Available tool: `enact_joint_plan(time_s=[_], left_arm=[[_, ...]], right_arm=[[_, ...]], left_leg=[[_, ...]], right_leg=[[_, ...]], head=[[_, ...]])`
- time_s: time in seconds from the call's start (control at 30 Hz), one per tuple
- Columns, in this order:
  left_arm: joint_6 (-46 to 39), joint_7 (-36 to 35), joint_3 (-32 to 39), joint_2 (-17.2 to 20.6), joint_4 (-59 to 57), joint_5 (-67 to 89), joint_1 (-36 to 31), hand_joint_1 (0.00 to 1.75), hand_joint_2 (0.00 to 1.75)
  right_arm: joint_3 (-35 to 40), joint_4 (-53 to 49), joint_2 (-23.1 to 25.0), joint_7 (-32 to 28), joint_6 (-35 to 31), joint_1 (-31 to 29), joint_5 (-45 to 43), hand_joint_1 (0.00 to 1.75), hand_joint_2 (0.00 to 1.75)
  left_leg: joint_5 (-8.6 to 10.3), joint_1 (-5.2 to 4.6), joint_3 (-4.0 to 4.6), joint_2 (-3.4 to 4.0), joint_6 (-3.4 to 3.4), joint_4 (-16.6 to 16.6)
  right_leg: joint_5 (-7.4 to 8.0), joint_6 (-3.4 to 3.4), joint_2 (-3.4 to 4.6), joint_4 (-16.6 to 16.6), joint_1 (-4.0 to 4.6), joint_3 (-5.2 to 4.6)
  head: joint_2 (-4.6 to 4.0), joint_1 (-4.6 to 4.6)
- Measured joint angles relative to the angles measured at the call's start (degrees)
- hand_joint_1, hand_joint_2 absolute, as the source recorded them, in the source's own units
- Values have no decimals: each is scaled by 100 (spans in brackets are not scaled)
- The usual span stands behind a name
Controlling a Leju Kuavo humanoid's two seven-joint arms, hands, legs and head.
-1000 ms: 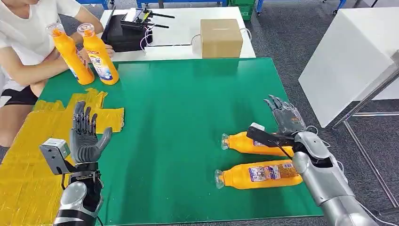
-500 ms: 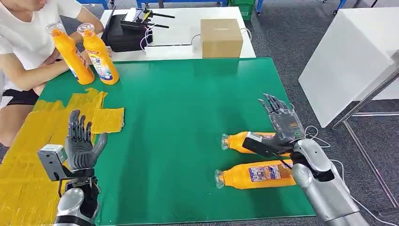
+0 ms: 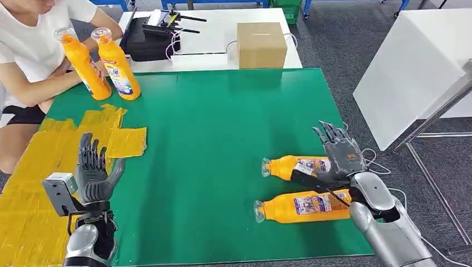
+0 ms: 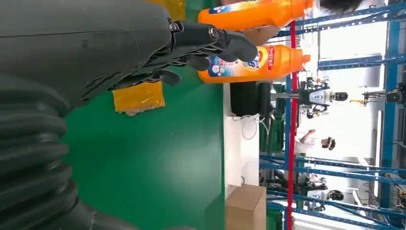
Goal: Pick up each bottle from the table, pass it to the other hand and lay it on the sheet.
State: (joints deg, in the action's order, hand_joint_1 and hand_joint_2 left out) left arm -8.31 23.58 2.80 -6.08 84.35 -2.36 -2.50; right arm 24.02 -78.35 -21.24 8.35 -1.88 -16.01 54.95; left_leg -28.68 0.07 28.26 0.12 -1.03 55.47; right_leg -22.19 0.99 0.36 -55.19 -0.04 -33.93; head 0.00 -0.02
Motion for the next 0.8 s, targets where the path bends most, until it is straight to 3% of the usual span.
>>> enact_joint_plan(time_s=[0.8], left_arm=[[-2, -61, 0, -7, -319, -4, -227, 0, 175]], right_arm=[[-278, 2102, 343, -177, 297, -543, -195, 0, 175]], left_leg=[[1, -1, 0, 0, 0, 1]], right_leg=[[0, 0, 0, 0, -1, 0]], head=[[0, 0]])
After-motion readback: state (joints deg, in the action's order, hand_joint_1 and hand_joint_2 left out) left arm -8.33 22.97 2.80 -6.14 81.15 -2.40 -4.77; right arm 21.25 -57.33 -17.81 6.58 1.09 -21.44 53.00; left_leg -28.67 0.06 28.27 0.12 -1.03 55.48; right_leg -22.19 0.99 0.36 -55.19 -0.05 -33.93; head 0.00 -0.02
